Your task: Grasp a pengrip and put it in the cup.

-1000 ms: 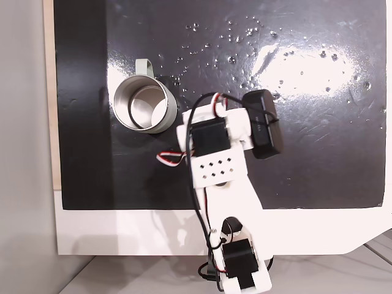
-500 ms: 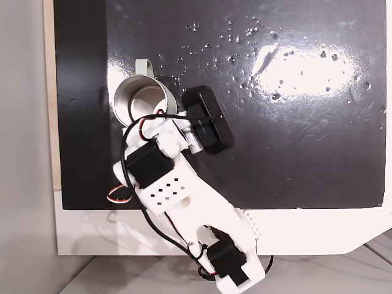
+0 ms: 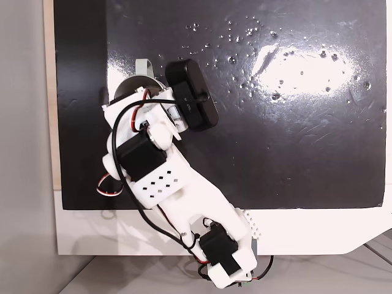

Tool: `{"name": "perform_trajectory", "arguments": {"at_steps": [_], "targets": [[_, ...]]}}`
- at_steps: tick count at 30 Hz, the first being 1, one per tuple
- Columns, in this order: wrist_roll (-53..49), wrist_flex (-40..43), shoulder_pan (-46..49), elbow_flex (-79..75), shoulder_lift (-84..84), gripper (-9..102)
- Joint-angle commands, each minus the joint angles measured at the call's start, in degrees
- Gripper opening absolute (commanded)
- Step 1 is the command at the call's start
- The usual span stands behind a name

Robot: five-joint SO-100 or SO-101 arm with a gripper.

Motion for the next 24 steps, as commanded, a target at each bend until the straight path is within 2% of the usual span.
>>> {"name": "perform_trajectory", "arguments": {"at_steps": [1, 5, 6, 9, 10, 24], "targets": [[0.44, -2.11, 0.18, -2.81, -0.35, 0], [0.18, -2.11, 0.35, -2.46, -0.44, 0], [0.18, -2.11, 0.62, -2.46, -0.35, 3], [0.35, -2.11, 1.05, -1.93, 0.35, 28], [0.44, -2.46, 1.14, -1.58, 0.88, 31], [-0.18, -3.52, 2.64, 2.02, 3.43, 32]]}}
